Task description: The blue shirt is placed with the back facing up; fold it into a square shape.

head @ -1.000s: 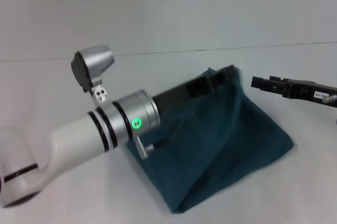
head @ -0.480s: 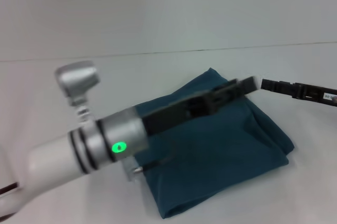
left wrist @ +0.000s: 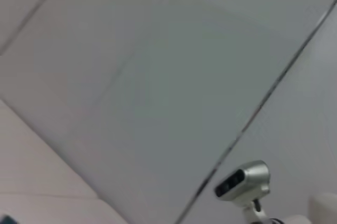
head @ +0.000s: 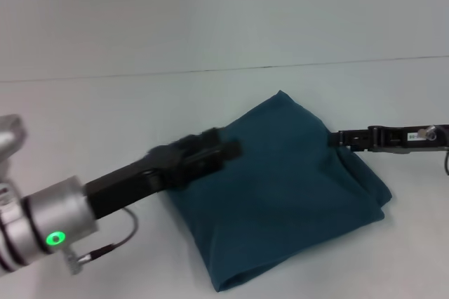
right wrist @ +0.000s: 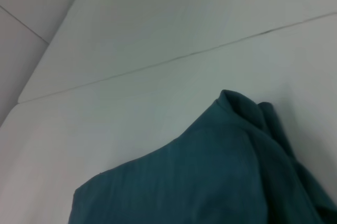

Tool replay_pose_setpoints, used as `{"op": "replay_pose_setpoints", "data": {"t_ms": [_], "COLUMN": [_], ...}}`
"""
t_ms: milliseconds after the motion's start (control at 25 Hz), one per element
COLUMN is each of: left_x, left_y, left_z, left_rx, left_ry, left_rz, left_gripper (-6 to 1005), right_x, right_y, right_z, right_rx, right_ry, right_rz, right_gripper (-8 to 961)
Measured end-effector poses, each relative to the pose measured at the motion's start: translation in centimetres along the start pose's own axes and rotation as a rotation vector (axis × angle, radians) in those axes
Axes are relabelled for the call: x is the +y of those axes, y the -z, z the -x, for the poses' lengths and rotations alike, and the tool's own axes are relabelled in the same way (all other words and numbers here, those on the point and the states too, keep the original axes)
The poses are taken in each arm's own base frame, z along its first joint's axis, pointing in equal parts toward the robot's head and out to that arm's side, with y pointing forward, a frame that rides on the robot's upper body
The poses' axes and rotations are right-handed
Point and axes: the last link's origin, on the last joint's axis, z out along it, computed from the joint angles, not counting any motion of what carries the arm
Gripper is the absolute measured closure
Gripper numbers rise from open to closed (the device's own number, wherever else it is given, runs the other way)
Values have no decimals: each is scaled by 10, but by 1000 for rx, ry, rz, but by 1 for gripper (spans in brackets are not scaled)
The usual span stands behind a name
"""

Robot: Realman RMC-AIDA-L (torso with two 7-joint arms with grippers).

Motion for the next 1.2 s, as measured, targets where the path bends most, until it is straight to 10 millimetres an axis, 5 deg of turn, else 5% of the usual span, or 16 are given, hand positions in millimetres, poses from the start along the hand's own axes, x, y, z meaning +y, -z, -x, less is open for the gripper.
{"op": "replay_pose_setpoints", "data": {"t_ms": [80, 360, 1040, 1200], "left_x": [-4, -9, -19, -19], "left_y": [22, 47, 59, 58], "left_z": [1, 2, 4, 5], "left_rx": [24, 68, -13, -16], "left_ry": [-30, -40, -105, -103], "left_rz": [-58, -134, -206, -208], "left_gripper": [201, 202, 203, 203], "right_x": [2, 1, 19, 20], "right_y": [-3, -13, -39, -45], "right_z": [2, 10, 35, 37], "right_rx": [-3, -49, -117, -122], "right_ry": [-7, -26, 2, 3], "right_rz": [-2, -39, -72, -86], "right_gripper": [149, 150, 151, 227]}}
